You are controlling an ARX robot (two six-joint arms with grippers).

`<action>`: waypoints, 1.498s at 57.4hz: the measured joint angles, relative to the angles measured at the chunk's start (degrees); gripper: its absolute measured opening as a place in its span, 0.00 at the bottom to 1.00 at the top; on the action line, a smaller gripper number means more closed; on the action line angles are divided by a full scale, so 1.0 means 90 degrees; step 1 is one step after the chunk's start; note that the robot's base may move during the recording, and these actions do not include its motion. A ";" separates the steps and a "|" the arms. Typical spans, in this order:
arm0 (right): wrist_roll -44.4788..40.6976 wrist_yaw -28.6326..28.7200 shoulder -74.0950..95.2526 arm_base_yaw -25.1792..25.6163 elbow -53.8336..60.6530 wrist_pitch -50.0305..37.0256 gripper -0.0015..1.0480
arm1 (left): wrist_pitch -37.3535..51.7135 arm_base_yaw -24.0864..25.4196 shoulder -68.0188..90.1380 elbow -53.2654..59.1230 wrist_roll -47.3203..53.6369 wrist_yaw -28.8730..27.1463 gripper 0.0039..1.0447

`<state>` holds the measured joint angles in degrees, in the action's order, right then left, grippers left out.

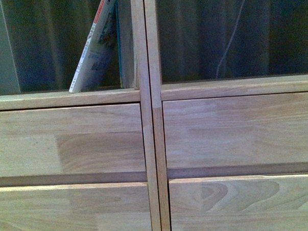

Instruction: Organize books on shelf

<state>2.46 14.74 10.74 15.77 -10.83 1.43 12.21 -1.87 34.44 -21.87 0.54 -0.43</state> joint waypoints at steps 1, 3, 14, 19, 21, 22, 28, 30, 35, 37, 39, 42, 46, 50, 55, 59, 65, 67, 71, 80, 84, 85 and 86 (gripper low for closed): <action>-0.0041 -0.0058 -0.0039 -0.0080 0.0036 0.0000 0.34 | 0.0039 0.0061 -0.0063 0.0083 -0.0002 0.0007 0.19; -0.0073 -0.0165 -0.0119 -0.0197 0.0087 -0.0005 0.29 | 0.0087 0.0136 -0.0155 0.0199 -0.0007 -0.0005 0.14; -0.0221 -0.1022 -0.0454 -0.0906 0.0362 -0.0027 0.03 | 0.0260 0.0175 -0.0634 0.0891 -0.0041 0.0049 0.02; -0.0231 -0.1528 -0.0566 -0.1586 0.0505 -0.0029 0.03 | 0.0287 0.0175 -0.0840 0.1144 -0.0044 0.0046 0.02; -0.0236 -0.1530 -0.0578 -0.1666 0.0544 -0.0029 0.03 | 0.0294 0.0175 -0.0908 0.1212 -0.0044 0.0051 0.02; -0.0236 -0.1547 -0.0607 -0.1688 0.0568 -0.0029 0.03 | 0.0296 0.0175 -0.0954 0.1258 -0.0044 0.0049 0.02; -0.0236 -0.1596 -0.0714 -0.1719 0.0682 -0.0066 0.03 | 0.0299 0.0180 -0.1239 0.1513 -0.0044 0.0049 0.02; -0.0236 -0.1605 -0.0736 -0.1724 0.0704 -0.0070 0.03 | 0.0299 0.0180 -0.1294 0.1562 -0.0044 0.0046 0.02; -0.0236 -0.1608 -0.0787 -0.1727 0.0767 -0.0075 0.03 | 0.0270 0.0180 -0.1464 0.1683 -0.0044 0.0046 0.02; -0.0236 -0.1608 -0.0811 -0.1727 0.0794 -0.0087 0.03 | 0.0236 0.0180 -0.1579 0.1749 -0.0044 0.0046 0.02; -0.0236 -0.1608 -0.0833 -0.1727 0.0816 -0.0097 0.03 | 0.0216 0.0180 -0.1634 0.1780 -0.0044 0.0049 0.02; -0.0236 -0.1610 -0.0862 -0.1727 0.0860 -0.0102 0.03 | 0.0177 0.0180 -0.1729 0.1843 -0.0044 0.0046 0.02; -0.0236 -0.1610 -0.0884 -0.1727 0.0896 -0.0104 0.03 | 0.0117 0.0180 -0.1855 0.1921 -0.0044 0.0046 0.02; -0.0236 -0.1613 -0.1027 -0.1727 0.1022 -0.0134 0.03 | 0.0041 0.0180 -0.2001 0.1994 -0.0044 0.0046 0.02; -0.0236 -0.1620 -0.1127 -0.1729 0.1110 -0.0136 0.03 | -0.0058 0.0180 -0.2169 0.2059 -0.0044 0.0049 0.02; -0.0236 -0.1617 -0.1141 -0.1729 0.1110 -0.0136 0.03 | -0.0134 0.0180 -0.2307 0.2108 -0.0044 0.0046 0.02; -0.0238 -0.1615 -0.1149 -0.1729 0.1110 -0.0136 0.03 | -0.0236 0.0180 -0.2455 0.2152 -0.0044 0.0046 0.02; -0.0236 -0.1617 -0.1149 -0.1729 0.1110 -0.0136 0.03 | -0.0170 0.0180 -0.2543 0.2244 -0.0044 0.0046 0.02; -0.0238 -0.1617 -0.1154 -0.1729 0.1110 -0.0136 0.03 | -0.0228 0.0180 -0.2664 0.2356 -0.0044 0.0039 0.02; -0.0238 -0.1617 -0.1156 -0.1729 0.1110 -0.0136 0.03 | -0.1307 0.0180 -0.3713 0.2353 -0.0044 0.0046 0.02; -0.0238 -0.1617 -0.1158 -0.1729 0.1110 -0.0136 0.03 | -0.1333 0.0180 -0.3762 0.2353 -0.0044 0.0041 0.02; -0.0236 -0.1617 -0.1158 -0.1729 0.1110 -0.0136 0.03 | -0.1336 0.0180 -0.3764 0.2353 -0.0046 0.0044 0.02; -0.0236 -0.1617 -0.1158 -0.1729 0.1110 -0.0136 0.03 | -0.1336 0.0180 -0.3772 0.2353 -0.0046 0.0044 0.02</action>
<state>0.34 0.19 0.32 0.21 -0.84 0.21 0.19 -0.25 0.49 -0.69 0.12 -0.03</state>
